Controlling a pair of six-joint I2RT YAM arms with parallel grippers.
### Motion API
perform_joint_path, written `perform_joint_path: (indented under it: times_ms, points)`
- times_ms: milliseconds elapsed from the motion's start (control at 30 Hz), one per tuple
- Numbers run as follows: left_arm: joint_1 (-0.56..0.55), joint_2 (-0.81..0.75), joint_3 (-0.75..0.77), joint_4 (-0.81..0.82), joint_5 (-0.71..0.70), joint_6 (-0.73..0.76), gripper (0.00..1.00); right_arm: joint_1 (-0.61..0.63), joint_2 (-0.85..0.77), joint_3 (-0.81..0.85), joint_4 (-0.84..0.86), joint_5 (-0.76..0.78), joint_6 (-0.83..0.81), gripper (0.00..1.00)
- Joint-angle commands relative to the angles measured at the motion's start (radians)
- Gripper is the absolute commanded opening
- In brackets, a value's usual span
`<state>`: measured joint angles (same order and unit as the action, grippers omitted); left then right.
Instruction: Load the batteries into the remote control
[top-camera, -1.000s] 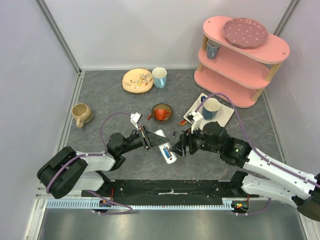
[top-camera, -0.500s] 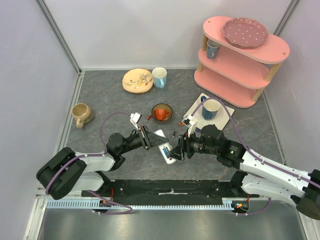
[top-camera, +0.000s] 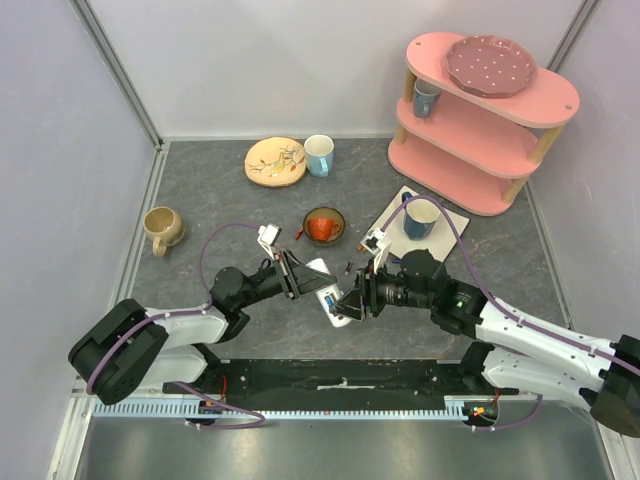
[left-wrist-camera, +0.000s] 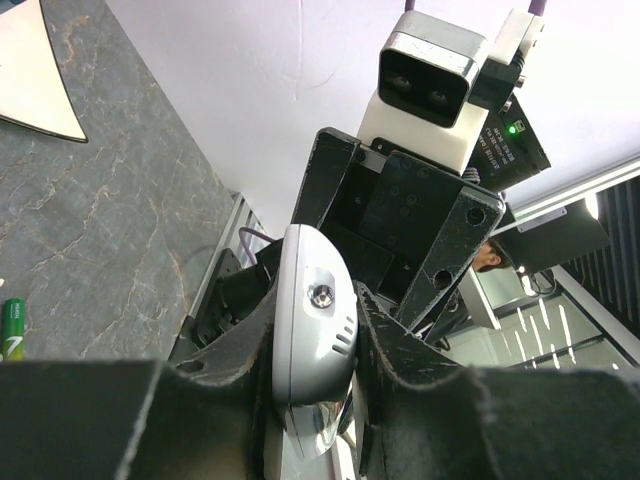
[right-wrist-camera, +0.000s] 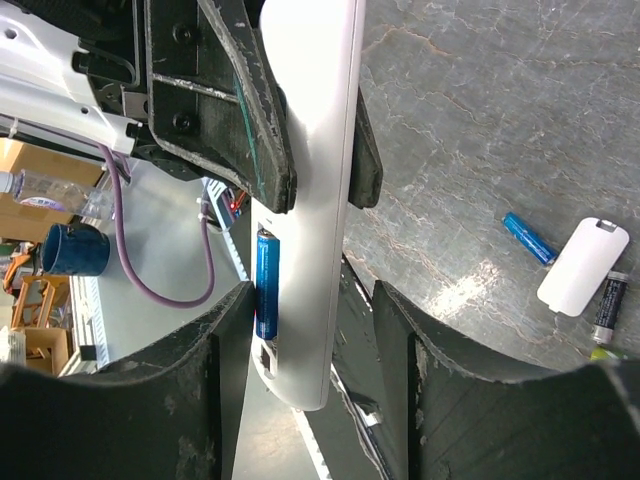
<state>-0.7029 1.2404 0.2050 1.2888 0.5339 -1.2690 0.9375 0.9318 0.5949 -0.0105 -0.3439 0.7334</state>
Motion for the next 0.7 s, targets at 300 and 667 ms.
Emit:
perform_joint_path:
  times_ms: [300,667]
  points:
    - [-0.004,-0.012,0.013,0.353,0.005,-0.013,0.02,-0.029,-0.045,0.034,0.012,0.011,0.006,0.75]
    - [0.006,-0.002,-0.006,0.187,-0.018,0.01,0.02,-0.066,-0.128,0.213,-0.429,0.487,-0.152,0.79]
